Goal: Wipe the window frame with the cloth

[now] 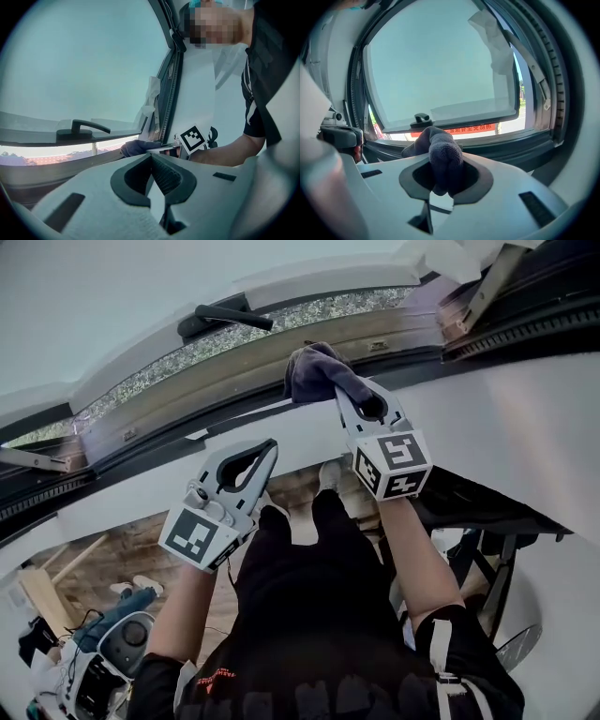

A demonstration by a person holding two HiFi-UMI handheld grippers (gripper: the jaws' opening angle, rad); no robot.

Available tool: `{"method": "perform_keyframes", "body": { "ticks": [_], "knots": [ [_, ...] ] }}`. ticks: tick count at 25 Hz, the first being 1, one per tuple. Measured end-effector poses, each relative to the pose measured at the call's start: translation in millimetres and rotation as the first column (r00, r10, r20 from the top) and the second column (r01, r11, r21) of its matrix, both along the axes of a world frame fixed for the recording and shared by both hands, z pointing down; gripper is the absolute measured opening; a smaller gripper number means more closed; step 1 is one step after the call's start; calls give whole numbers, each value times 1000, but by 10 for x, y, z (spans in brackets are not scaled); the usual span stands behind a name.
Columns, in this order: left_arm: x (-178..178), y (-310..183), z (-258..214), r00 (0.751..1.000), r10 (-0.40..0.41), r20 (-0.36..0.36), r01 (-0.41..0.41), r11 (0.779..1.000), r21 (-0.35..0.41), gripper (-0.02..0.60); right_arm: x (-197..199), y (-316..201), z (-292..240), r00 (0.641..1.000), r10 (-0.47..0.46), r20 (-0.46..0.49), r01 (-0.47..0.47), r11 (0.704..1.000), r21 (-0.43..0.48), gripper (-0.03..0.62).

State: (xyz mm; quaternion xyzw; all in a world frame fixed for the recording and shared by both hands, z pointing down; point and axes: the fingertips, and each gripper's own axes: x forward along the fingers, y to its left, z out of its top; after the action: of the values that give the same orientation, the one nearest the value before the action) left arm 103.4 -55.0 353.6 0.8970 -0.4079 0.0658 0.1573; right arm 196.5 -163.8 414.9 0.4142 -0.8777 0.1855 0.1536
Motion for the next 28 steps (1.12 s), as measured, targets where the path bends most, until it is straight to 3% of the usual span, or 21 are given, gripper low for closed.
{"method": "perform_keyframes", "body": {
  "ticks": [7, 10, 28],
  "knots": [
    [272, -97, -5, 1000, 29, -5, -29, 999, -46, 20, 477, -193, -7, 997, 83, -4, -83, 996, 7, 61],
    [340, -147, 0, 999, 40, 0, -40, 999, -20, 20, 659, -268, -5, 994, 113, -6, -113, 994, 9, 61],
    [767, -342, 23, 996, 95, 5, -94, 995, -27, 20, 1410, -538, 5, 973, 230, -16, -230, 973, 24, 61]
  ]
}}
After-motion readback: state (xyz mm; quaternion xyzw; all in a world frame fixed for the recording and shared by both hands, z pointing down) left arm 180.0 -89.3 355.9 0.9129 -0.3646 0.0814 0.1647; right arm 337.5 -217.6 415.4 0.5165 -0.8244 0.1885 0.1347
